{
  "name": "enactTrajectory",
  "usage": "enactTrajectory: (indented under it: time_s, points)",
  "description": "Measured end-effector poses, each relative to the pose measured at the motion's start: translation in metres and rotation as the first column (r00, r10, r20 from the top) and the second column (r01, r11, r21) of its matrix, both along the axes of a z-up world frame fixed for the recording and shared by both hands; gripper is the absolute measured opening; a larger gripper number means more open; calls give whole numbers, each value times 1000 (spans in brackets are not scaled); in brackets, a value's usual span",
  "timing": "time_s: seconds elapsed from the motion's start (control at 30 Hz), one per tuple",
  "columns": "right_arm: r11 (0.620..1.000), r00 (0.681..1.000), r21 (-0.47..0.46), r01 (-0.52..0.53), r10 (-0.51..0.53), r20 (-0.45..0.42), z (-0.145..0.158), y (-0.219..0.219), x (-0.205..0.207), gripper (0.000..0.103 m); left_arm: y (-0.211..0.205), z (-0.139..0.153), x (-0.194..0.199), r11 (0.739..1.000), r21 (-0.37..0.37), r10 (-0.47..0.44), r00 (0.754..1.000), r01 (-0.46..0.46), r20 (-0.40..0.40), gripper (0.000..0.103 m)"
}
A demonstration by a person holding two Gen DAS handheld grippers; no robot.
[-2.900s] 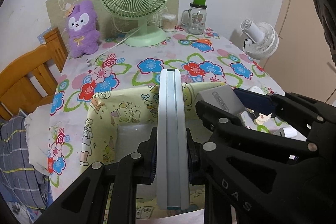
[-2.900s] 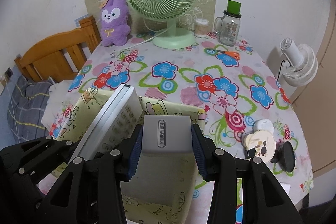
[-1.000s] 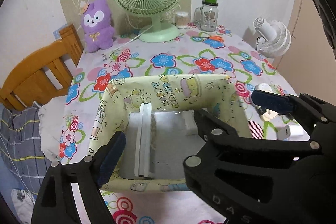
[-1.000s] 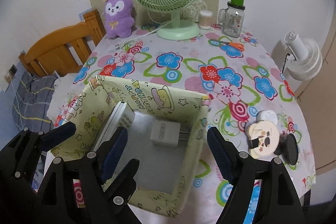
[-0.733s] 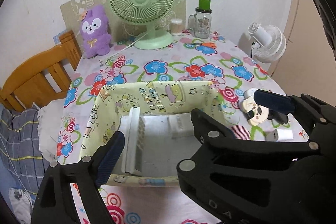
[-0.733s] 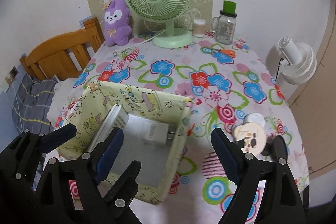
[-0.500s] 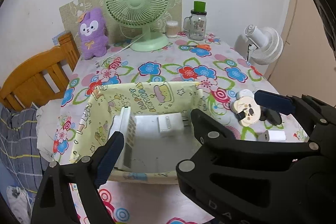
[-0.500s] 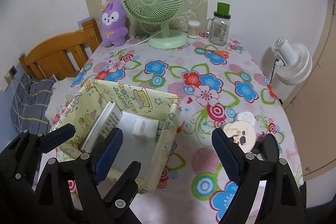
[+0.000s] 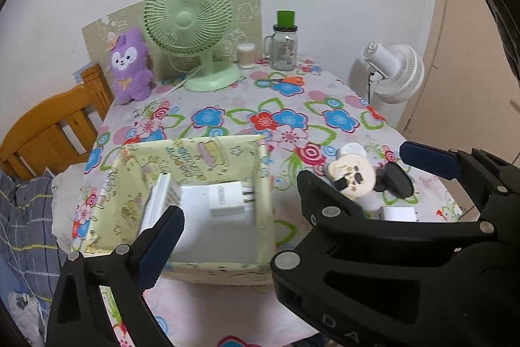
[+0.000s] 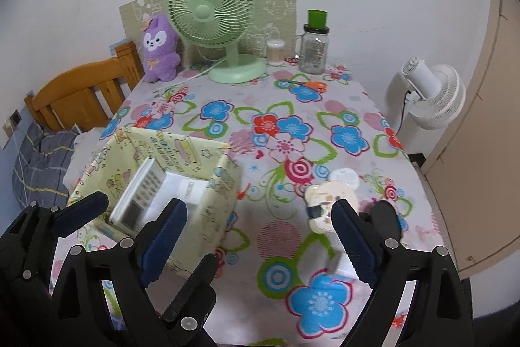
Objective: Organize rigid objects
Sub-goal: 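Withdraw both tools from the box toward the remaining items on the table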
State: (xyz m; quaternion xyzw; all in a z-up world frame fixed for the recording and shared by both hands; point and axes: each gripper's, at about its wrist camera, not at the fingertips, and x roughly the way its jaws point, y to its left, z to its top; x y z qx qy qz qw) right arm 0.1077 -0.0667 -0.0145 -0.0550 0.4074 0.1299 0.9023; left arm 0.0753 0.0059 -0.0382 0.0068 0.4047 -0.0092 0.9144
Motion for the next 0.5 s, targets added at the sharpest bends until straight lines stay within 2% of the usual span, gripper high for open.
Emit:
enactTrajectory:
  time_s: [0.5]
  points:
    - [998, 998, -12, 57, -57, 12, -3, -51, -1, 93, -47, -4, 2, 998, -13, -65, 998, 65, 7, 100]
